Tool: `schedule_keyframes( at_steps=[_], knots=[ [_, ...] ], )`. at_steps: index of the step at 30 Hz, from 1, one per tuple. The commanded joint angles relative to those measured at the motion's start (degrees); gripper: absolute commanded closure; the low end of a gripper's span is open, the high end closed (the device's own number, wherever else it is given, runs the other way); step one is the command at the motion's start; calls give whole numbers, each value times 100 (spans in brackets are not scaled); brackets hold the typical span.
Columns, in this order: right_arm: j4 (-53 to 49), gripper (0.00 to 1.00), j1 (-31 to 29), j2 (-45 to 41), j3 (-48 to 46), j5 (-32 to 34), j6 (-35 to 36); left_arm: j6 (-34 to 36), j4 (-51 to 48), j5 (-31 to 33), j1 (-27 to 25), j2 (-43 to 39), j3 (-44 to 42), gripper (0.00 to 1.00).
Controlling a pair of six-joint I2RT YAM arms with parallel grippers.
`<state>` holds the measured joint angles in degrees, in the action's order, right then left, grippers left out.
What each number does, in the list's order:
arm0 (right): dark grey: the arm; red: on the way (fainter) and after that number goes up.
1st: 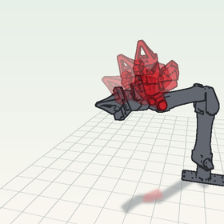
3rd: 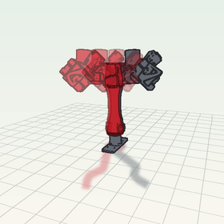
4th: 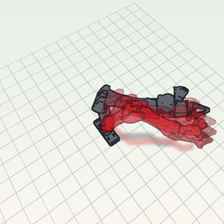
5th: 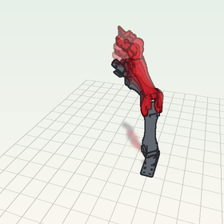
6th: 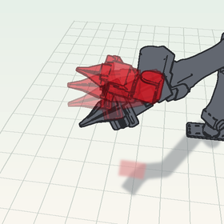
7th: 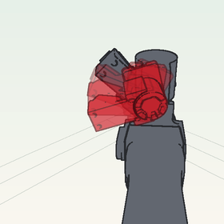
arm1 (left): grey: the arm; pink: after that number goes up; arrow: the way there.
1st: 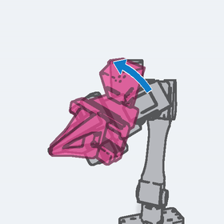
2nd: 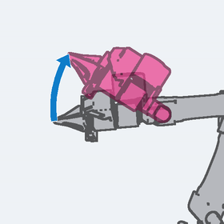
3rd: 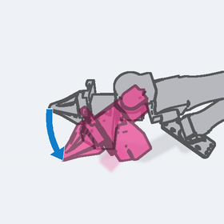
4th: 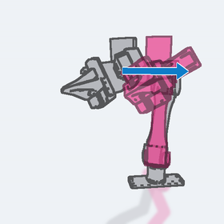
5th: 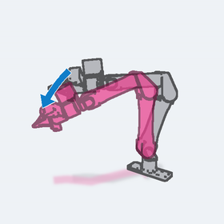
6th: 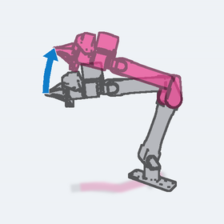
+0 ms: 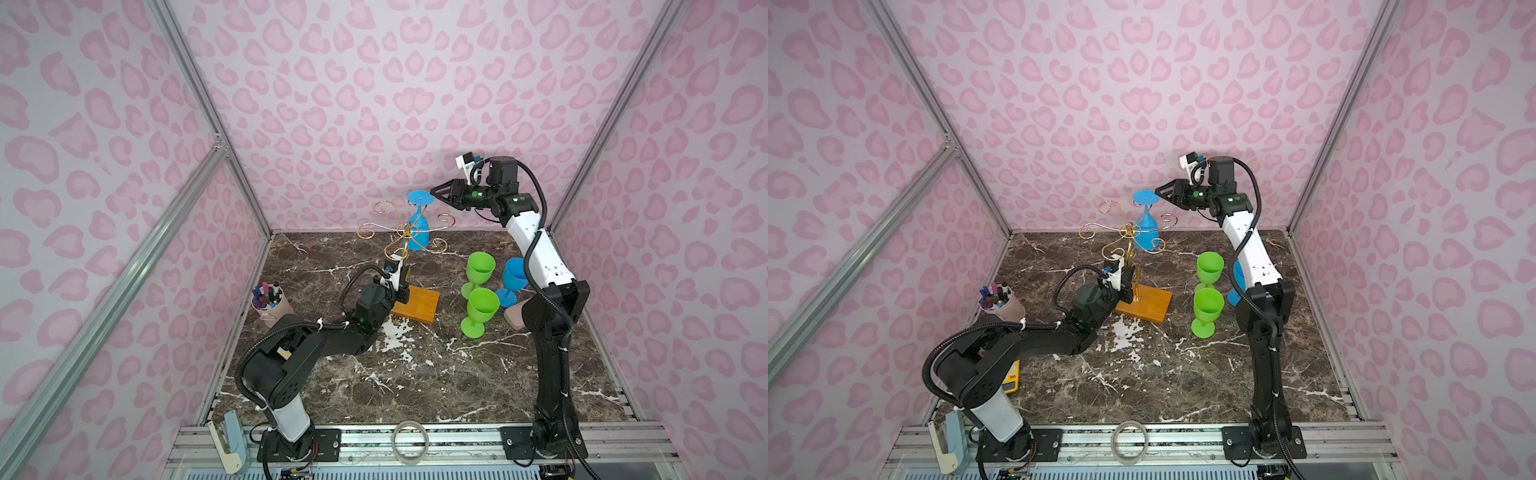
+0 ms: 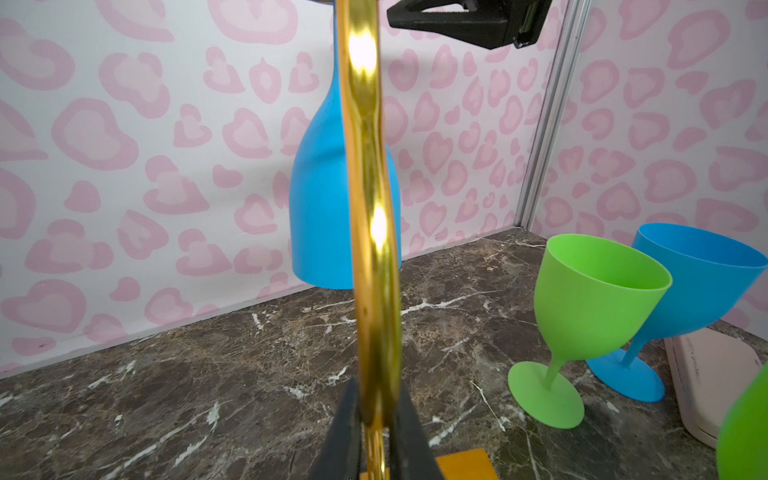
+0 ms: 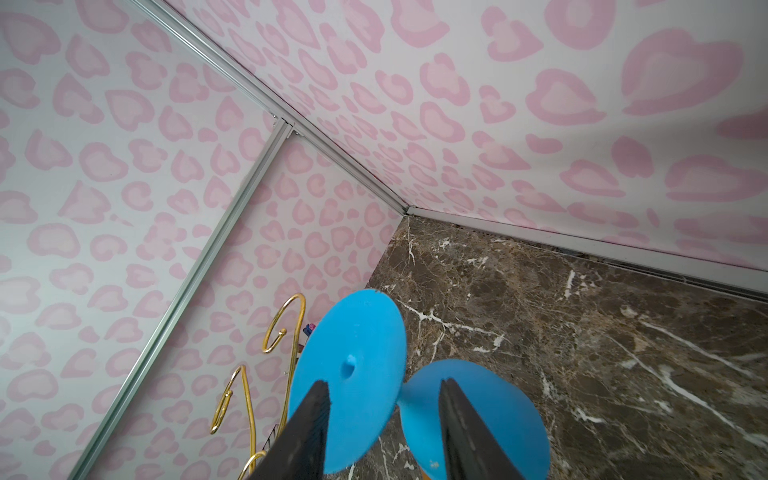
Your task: Take the wine glass off the wine glass rack
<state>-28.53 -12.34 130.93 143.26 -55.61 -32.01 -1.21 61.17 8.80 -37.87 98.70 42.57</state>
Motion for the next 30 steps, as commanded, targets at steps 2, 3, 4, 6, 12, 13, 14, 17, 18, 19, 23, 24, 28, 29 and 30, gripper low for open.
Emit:
schedule_keyframes(
  at_steps=[2, 3, 4, 6, 12, 13, 14, 17, 18, 19, 23, 24, 28, 29, 30],
  knots=[
    [155, 56, -47, 185, 103, -194, -125, -63, -281, -47, -6, -52, 41, 97],
    [157, 56, -53, 199, 114, -209, -125, -57, -281, -41, -5, -52, 41, 97],
    [155, 56, -61, 213, 130, -216, -139, -54, -289, -44, -8, -52, 41, 97],
    [125, 55, -67, 247, 148, -214, -145, -54, -290, -40, -1, -56, 48, 97],
    [124, 62, -92, 260, 149, -248, -122, -54, -333, -42, -4, -61, 59, 97],
    [144, 64, -95, 258, 147, -256, -139, -54, -333, -39, -5, -61, 59, 97],
    [176, 66, -96, 257, 149, -270, -162, -54, -342, -38, 1, -61, 59, 97],
    [268, 69, -97, 266, 149, -318, -260, -63, -360, -21, -3, -61, 63, 97],
    [278, 70, -101, 274, 149, -333, -278, -71, -360, -22, -4, -61, 60, 97],
    [278, 71, -98, 272, 149, -330, -280, -72, -368, -20, -8, -70, 68, 97],
    [235, 74, -94, 279, 148, -336, -266, -71, -377, -23, -9, -70, 68, 97],
    [227, 75, -94, 280, 148, -338, -267, -72, -377, -22, -5, -70, 68, 97],
    [217, 81, -100, 258, 145, -332, -262, -72, -386, -24, -10, -78, 70, 97],
    [217, 83, -99, 257, 145, -318, -263, -72, -391, -19, -2, -78, 76, 97],
    [225, 85, -102, 249, 140, -312, -272, -72, -395, -25, -6, -83, 76, 97]
  ],
)
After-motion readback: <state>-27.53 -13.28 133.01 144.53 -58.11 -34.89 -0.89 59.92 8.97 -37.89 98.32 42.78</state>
